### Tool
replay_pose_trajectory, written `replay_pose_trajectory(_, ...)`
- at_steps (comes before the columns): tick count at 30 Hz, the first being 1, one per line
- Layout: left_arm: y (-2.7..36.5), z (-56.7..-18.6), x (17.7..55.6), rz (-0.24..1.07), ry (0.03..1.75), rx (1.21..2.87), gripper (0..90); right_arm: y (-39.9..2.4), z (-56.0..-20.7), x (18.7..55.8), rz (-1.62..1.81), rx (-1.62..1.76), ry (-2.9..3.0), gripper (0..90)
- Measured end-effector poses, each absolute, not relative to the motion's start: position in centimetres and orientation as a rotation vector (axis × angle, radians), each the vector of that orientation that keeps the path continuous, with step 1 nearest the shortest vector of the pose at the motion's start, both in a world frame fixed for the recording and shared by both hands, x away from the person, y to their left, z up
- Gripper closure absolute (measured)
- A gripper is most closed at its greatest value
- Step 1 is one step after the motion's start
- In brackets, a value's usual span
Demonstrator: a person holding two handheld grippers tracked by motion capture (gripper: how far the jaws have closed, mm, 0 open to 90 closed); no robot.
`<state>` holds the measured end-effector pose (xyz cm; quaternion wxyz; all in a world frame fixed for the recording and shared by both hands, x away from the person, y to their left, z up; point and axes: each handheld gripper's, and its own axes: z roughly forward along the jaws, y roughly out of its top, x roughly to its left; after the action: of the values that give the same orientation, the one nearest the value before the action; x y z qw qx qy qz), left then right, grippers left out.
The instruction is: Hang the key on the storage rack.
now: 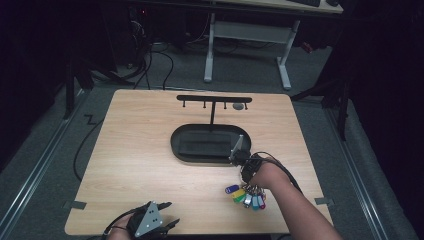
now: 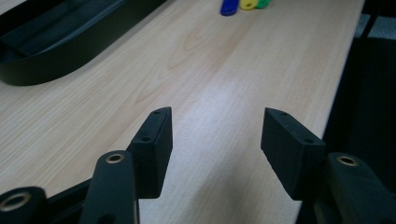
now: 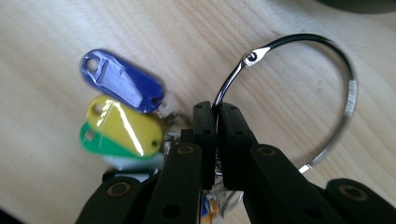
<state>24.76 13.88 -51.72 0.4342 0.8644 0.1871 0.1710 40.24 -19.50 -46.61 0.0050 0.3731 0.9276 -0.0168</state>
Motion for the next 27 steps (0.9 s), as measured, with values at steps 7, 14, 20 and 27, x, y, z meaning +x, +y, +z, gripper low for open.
replay_pose_trajectory(7,15.4,-51.7,25.7,0.446,0.541,2.122,44.4,-21.0,-42.8,38.6,0.035,1.132,2.875,87.6)
replay_pose_trajectory(14,16.2,-51.7,26.2,0.447,0.580,2.106,44.5,-21.7,-39.2,37.1,0.053,1.078,2.856,87.9)
replay_pose_trajectory(20,16.2,-51.8,26.2,0.450,0.571,2.109,44.5,-21.9,-36.9,36.3,0.026,1.050,2.820,88.0)
replay_pose_trajectory(27,16.4,-51.8,26.3,0.457,0.591,2.099,44.5,-21.5,-35.3,36.2,-0.009,1.018,2.803,88.0)
